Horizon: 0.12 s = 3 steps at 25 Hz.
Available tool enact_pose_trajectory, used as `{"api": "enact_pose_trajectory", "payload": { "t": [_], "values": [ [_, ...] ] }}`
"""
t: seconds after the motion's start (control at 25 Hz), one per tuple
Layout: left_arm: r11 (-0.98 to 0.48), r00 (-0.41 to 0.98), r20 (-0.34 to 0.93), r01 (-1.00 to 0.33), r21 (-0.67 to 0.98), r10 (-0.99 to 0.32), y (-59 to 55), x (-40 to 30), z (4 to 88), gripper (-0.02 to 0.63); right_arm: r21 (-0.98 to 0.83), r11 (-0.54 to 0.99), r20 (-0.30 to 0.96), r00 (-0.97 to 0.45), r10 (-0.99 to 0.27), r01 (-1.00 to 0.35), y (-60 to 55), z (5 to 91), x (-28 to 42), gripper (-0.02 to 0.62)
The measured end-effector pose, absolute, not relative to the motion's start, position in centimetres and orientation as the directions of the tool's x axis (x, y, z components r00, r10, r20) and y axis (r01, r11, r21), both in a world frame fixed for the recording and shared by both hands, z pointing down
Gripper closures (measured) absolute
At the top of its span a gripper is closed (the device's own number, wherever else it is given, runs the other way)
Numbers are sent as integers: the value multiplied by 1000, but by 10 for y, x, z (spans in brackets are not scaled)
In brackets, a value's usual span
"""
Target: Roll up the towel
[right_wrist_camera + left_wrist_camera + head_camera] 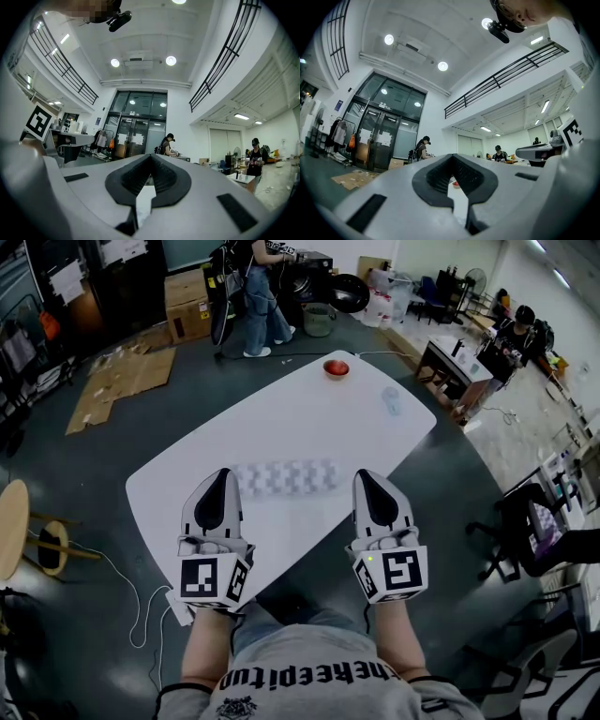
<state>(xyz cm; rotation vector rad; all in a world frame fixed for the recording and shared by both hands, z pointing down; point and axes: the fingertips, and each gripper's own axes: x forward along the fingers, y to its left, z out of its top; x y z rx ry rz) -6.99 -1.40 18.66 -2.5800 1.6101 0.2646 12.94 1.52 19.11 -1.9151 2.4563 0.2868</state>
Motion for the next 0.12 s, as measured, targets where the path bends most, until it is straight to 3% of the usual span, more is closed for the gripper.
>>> {"api": "enact_pose_trajectory", "payload": {
  "t": [0.12],
  "values": [
    [-436,424,-199,-900,16,-883,-15,-67,184,601,142,230,-124,-248,-961,-963,15,188,133,594]
  ]
}}
